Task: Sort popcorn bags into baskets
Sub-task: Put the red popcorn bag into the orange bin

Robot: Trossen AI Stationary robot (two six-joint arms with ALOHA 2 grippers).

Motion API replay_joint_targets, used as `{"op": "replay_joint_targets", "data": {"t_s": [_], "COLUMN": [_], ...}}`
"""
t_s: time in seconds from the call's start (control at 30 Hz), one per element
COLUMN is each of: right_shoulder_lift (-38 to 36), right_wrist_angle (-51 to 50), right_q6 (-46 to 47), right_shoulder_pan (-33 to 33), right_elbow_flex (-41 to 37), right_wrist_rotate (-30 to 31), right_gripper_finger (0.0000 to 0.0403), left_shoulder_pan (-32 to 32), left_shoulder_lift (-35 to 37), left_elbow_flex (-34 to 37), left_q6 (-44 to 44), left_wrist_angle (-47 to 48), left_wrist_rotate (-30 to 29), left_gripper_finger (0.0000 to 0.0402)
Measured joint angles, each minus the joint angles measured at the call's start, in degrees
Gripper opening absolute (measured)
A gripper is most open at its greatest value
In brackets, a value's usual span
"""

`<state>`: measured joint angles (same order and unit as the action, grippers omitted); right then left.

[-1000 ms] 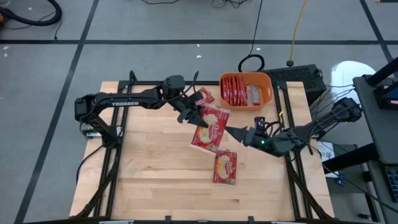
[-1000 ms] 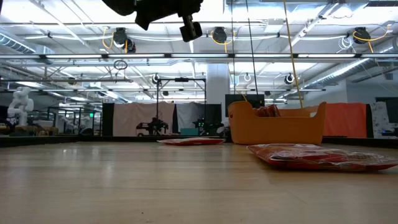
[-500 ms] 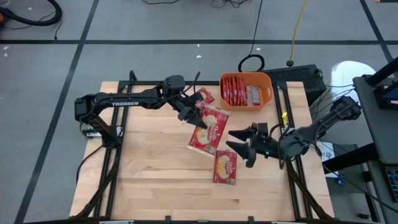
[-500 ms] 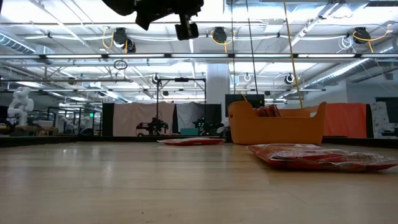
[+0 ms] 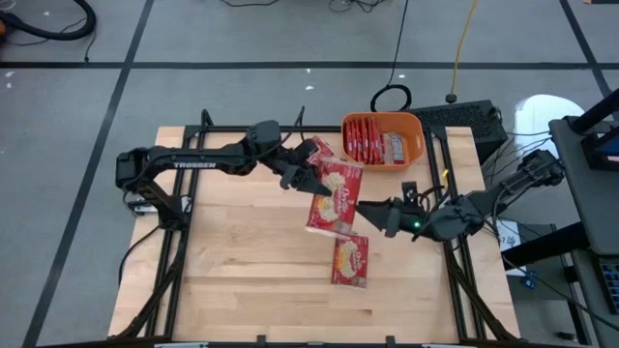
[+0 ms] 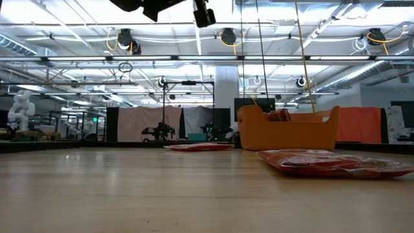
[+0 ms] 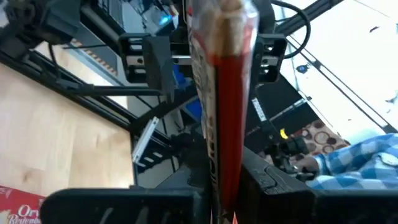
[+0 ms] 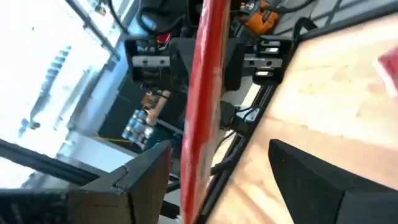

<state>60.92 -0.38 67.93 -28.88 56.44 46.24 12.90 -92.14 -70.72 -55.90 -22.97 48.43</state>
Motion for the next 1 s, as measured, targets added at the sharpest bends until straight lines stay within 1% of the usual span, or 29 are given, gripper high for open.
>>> {"op": "replay_joint_targets", "data": {"t_s": [0.13, 0.23, 0.4, 0.5, 0.7, 0.8, 0.87, 1.0], "right_shoulder_lift": [-1.2, -1.7, -2.4, -2.3, -2.3, -2.4, -2.3, -2.3], "right_wrist_angle": [1.3, 5.7, 17.2, 22.4, 22.8, 22.9, 22.8, 22.4], "right_q6": [4.2, 5.5, 5.9, 5.9, 5.1, 4.6, 4.5, 3.3], "right_shoulder_pan": [0.3, 0.8, 1.8, 2.3, 3.9, 5.5, 6.5, 8.4], "right_elbow_flex": [-1.8, -4.3, -9.4, -11.8, -12.7, -12.7, -12.7, -12.7], "right_wrist_rotate": [0.0, 0.0, -0.2, -0.9, -4.1, -6.2, -7.6, -7.8], "right_gripper_finger": [0.0263, 0.0254, 0.0219, 0.0191, 0.0135, 0.0113, 0.0103, 0.0097], "left_shoulder_pan": [-1.4, -2.1, -2.8, -2.9, -2.9, -3.0, -3.1, -3.6], "left_shoulder_lift": [0.0, -0.1, -0.4, -0.5, -0.6, -0.6, -0.6, -0.6], "left_elbow_flex": [0.0, 0.0, 0.0, 0.0, 0.0, 0.0, 0.0, 0.0], "left_q6": [1.5, 2.4, 3.0, 3.3, 1.8, 1.7, 1.7, 1.7], "left_wrist_angle": [0.5, 0.5, 0.8, 0.8, 1.2, 2.7, 2.9, 3.2], "left_wrist_rotate": [-2.9, -5.6, -10.8, -12.0, -12.0, -12.0, -12.0, -12.3], "left_gripper_finger": [0.0040, 0.0040, 0.0040, 0.0040, 0.0040, 0.0040, 0.0040, 0.0040]}}
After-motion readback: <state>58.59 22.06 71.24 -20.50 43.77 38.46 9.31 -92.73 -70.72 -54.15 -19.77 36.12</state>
